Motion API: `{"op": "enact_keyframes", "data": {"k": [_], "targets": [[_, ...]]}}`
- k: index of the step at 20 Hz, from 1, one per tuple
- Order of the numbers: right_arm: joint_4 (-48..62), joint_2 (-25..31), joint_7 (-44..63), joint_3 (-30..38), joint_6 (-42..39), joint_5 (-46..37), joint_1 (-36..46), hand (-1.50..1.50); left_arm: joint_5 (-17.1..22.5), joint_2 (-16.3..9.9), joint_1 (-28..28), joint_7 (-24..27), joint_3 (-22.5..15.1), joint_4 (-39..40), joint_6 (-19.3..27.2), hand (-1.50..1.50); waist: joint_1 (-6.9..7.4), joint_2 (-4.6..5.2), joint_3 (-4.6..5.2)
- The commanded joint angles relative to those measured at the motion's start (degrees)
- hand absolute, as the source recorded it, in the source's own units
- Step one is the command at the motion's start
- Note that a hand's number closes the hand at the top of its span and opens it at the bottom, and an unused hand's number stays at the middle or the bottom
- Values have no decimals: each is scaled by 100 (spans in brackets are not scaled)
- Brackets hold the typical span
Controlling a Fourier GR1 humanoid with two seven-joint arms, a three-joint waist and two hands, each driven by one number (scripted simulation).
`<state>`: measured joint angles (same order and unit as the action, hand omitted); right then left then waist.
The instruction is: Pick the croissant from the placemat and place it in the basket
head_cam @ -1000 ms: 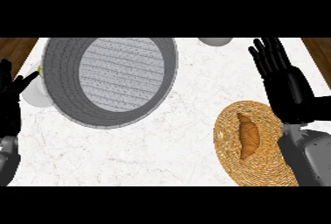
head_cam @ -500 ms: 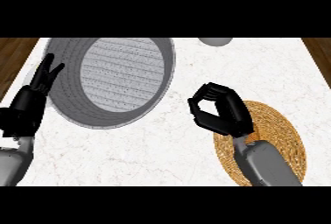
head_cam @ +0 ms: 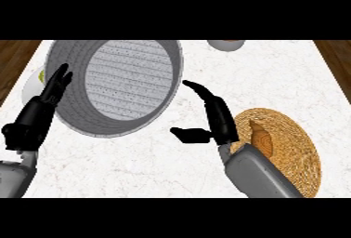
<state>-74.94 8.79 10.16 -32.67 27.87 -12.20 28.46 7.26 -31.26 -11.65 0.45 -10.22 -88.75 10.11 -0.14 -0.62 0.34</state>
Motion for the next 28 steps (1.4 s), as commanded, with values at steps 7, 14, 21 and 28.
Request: {"op": "enact_keyframes", "data": {"k": [7,14,21,28], "targets": [[426,1772,2710,-918,-3079,-1127,1819,-150,-29,45,-68,19,-2,166,-46,0,-52,-34,41],[18,1662,4262,-708,-5943,362,2710,-150,-105,165,44,180,-45,156,-32,0,-48,-10,-9],[155,1856,4992,-287,-6825,1019,2728,-150,-13,-15,63,-77,192,-208,-263,0,17,31,-31],[-264,2100,4966,-257,-7020,1069,2235,-150,-67,148,-107,375,457,405,-446,0,-36,48,-29]]}}
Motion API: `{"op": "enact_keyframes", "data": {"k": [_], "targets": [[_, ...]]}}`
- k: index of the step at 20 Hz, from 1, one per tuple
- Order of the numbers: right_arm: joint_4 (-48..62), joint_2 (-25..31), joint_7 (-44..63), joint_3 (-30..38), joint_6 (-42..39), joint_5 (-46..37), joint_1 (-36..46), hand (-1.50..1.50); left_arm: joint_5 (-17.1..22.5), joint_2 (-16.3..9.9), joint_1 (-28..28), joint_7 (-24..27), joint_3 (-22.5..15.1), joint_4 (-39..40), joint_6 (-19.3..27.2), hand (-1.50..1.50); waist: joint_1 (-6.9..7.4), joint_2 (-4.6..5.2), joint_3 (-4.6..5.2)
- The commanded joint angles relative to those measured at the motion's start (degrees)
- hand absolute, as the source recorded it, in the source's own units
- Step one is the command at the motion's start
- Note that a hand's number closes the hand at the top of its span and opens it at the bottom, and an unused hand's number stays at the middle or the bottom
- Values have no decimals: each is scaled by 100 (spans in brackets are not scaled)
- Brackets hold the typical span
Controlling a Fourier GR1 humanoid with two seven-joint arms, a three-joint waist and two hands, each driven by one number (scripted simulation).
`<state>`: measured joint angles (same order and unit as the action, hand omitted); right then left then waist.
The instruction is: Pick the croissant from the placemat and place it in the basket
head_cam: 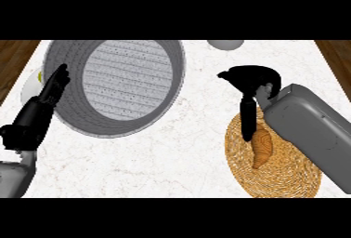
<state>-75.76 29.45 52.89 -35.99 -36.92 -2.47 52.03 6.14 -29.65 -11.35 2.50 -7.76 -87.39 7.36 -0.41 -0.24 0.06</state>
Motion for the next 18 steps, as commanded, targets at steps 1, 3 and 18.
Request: {"op": "enact_keyframes", "data": {"k": [1,3,18], "targets": [[-371,73,744,47,-515,64,-268,-150,9,-122,105,-97,200,-186,-139,0,23,-5,-3],[556,-40,56,-66,-518,-347,-38,-150,-273,200,17,175,-66,129,-15,0,89,44,-3],[425,-90,-711,-21,-399,-1897,-1557,-150,-621,562,-145,109,279,341,-235,0,39,29,-6]]}}
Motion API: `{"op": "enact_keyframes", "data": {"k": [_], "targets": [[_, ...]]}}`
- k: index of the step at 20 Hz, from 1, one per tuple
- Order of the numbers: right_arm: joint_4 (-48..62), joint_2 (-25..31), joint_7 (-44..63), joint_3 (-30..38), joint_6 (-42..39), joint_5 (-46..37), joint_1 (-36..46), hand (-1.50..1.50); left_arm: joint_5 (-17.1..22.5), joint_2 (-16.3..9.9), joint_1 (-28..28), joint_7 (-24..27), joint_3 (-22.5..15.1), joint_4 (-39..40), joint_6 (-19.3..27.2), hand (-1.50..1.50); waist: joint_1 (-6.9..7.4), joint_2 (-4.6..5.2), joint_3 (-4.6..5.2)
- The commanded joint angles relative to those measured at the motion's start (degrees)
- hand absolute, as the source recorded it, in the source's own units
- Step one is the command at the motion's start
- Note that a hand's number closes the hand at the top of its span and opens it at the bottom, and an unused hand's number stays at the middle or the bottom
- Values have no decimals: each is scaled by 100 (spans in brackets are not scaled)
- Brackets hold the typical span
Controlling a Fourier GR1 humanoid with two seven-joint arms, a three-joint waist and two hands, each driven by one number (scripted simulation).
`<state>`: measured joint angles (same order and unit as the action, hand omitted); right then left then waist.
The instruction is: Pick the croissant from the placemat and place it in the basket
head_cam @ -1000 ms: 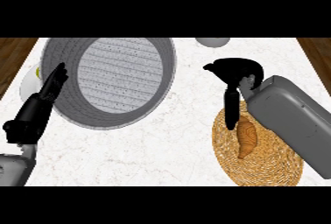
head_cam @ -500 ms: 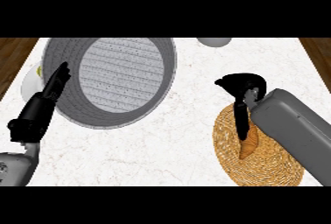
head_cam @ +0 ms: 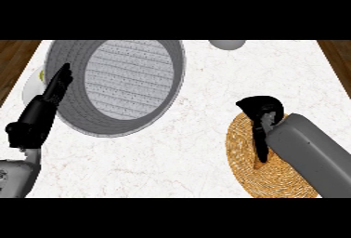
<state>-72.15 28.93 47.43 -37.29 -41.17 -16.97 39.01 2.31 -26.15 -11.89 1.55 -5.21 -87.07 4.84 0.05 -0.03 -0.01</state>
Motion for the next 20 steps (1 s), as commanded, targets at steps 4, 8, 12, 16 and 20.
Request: {"op": "enact_keyframes", "data": {"k": [4,8,12,16,20], "targets": [[151,-87,-427,468,-112,-820,-250,-150,-243,234,-235,-393,153,-74,-120,0,8,6,0],[208,-128,-1063,374,382,-1434,-754,-150,-326,233,-11,-75,347,-129,-218,0,12,8,-1],[207,-608,-715,655,200,-1734,-695,-150,-348,271,0,-354,413,-314,-472,0,17,1,0],[558,-614,-1341,865,248,-2186,-774,-150,-541,549,128,-110,458,-288,-454,0,18,5,0],[152,-596,-1340,1027,297,-2361,-1228,-150,-473,423,104,285,782,189,-771,0,-1,4,1]]}}
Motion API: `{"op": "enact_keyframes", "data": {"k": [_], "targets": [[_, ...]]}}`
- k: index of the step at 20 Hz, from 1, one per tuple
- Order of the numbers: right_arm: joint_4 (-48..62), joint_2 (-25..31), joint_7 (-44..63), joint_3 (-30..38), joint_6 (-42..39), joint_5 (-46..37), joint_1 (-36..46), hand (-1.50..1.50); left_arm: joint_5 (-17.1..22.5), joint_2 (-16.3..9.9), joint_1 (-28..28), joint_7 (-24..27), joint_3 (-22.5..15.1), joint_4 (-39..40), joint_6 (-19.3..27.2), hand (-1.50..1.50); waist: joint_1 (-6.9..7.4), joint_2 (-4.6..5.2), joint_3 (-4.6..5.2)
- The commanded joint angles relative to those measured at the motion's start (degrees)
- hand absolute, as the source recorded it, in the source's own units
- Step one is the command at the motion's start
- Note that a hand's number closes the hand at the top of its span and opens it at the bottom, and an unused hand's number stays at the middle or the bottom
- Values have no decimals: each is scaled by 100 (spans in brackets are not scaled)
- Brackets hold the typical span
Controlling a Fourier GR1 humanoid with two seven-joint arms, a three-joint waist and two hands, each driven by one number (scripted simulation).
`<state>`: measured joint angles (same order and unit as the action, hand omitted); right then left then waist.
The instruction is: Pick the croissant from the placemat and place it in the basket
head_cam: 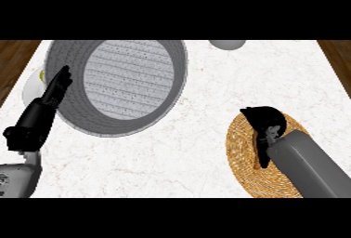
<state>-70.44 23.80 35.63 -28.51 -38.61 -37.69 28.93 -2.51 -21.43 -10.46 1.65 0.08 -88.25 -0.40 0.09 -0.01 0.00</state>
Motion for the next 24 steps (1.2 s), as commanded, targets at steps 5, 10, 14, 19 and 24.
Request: {"op": "enact_keyframes", "data": {"k": [5,10,14,19,24], "targets": [[258,-79,-661,372,16,-657,-177,-150,-116,176,-181,-443,169,-286,-221,0,9,1,-1],[32,-82,-547,634,-137,-892,-514,-150,-436,435,-249,-266,161,-28,-59,0,-14,-1,0],[376,-486,-565,592,247,-1284,-502,-150,-154,134,329,-123,497,-495,-532,0,28,-3,-1],[859,-430,-1173,825,172,-1565,-449,-150,-425,470,11,-23,375,-139,-476,0,14,3,0],[704,-559,-1304,965,510,-1671,-776,150,-511,497,-188,-196,451,-114,-478,0,2,1,-1]]}}
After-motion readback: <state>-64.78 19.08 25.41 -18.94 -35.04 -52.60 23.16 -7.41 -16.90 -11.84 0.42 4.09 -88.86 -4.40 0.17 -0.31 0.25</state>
